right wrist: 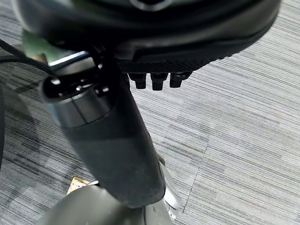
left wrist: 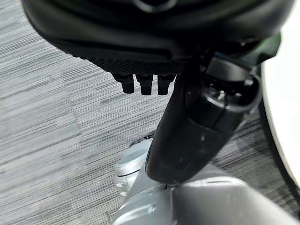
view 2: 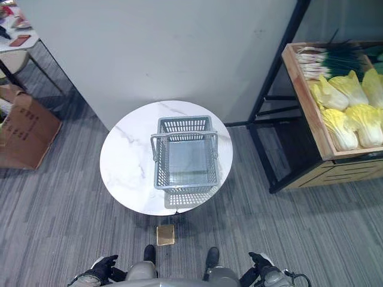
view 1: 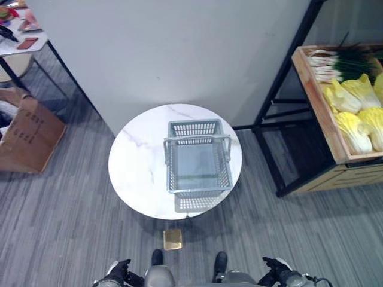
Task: Get the vegetables into the basket
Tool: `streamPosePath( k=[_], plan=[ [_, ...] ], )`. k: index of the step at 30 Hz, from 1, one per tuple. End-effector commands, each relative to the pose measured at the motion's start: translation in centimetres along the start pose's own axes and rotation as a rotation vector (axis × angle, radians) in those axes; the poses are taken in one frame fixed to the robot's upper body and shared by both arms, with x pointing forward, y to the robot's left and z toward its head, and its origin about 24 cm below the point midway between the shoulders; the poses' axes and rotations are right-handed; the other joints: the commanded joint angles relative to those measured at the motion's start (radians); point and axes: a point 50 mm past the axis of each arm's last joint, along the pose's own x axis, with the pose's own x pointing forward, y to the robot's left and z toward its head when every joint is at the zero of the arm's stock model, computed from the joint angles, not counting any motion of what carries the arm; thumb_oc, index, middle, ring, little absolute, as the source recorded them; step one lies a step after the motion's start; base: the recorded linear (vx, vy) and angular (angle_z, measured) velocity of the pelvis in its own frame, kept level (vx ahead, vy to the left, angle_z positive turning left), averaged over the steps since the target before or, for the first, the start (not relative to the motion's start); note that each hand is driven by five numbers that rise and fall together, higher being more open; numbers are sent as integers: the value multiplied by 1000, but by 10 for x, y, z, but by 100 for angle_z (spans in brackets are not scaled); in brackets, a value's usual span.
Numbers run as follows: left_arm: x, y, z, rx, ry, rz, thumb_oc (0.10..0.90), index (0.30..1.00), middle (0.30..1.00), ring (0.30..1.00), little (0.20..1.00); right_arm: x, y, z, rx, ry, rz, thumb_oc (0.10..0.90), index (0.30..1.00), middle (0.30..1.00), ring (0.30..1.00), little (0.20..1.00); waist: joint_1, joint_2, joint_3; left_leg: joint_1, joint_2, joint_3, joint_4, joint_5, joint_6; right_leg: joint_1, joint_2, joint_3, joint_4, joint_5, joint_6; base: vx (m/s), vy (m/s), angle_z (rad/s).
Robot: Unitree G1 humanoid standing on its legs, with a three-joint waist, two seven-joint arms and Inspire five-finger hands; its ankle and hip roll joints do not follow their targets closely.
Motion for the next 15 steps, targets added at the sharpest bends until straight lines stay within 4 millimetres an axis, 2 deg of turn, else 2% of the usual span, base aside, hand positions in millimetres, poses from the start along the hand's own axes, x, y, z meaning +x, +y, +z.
streamPosePath(
  k=[1,6,9,11,12,13,14,15],
  plan=[
    [1,0,7,-37,-3,2,900,1000,1000,1000,1000,0,1,-2,5,17,-5,900,1000,1000,1000,1000,7,-38,-8,80,-26,16,-57,-123,25,-40,-64,64,84,60,92,27,36,4],
    [0,0,-6,-85,36,12,900,1000,1000,1000,1000,-1,3,-13,54,58,-21,900,1000,1000,1000,1000,10,-45,-17,104,-43,35,-69,-140,31,-28,-70,87,44,89,104,5,55,-7],
    [-1,-2,-12,-106,50,15,900,1000,1000,1000,1000,-4,-11,-25,130,105,-93,900,1000,1000,1000,1000,15,-53,-24,120,-55,43,-83,-154,39,-19,-81,91,25,107,114,0,73,-21],
    [-2,1,-15,-94,57,22,900,1000,1000,1000,1000,-5,-31,-26,165,108,-169,900,1000,1000,1000,1000,18,-58,-25,123,-62,39,-85,-158,42,-15,-88,89,22,112,119,-5,40,-14],
    [-2,1,-15,-94,57,21,900,1000,1000,1000,1000,-5,-31,-26,165,108,-169,900,1000,1000,1000,1000,18,-57,-24,124,-62,38,-85,-159,42,-14,-88,89,22,112,119,-13,35,-2],
    [-2,2,-16,-90,59,28,900,1000,1000,1000,1000,-7,-42,-28,178,114,-211,900,1000,1000,1000,1000,20,-60,-24,124,-64,36,-85,-161,44,-13,-90,88,21,115,121,-24,51,2],
    [-2,4,-14,-77,45,31,900,1000,1000,1000,1000,-13,-81,-24,205,101,-368,900,1000,1000,1000,1000,29,-62,-21,125,-70,31,-85,-167,48,-10,-98,86,19,122,128,-40,64,3],
    [-2,4,-12,-71,32,33,900,1000,1000,1000,1000,-16,-96,-16,179,71,-417,900,1000,1000,1000,1000,33,-64,-18,123,-72,29,-85,-168,49,-11,-100,86,18,126,131,-48,66,3]
  ],
)
